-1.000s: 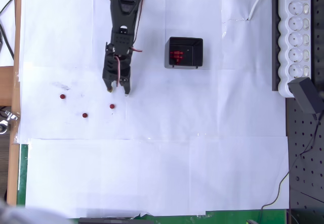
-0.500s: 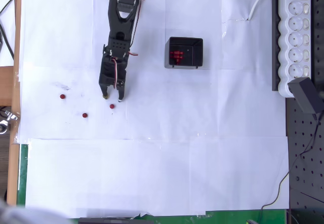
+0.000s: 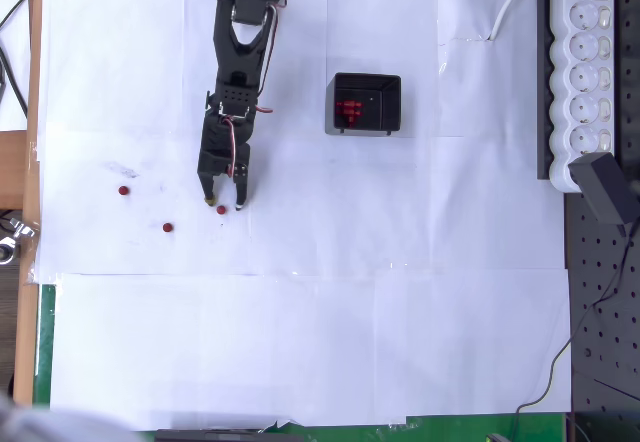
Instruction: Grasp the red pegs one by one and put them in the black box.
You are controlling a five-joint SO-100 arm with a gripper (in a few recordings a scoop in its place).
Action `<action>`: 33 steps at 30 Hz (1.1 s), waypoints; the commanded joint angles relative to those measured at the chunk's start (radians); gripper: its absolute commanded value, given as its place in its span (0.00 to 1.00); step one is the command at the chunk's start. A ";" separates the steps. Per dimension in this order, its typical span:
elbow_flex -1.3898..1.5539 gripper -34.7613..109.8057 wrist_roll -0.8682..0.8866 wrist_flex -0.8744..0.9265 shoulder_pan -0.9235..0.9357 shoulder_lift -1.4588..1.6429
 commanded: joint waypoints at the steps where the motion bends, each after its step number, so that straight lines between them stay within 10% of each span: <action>1: 0.040 0.35 -0.008 -0.043 0.011 -0.005; 33: 0.103 0.28 -0.011 -0.055 0.029 0.074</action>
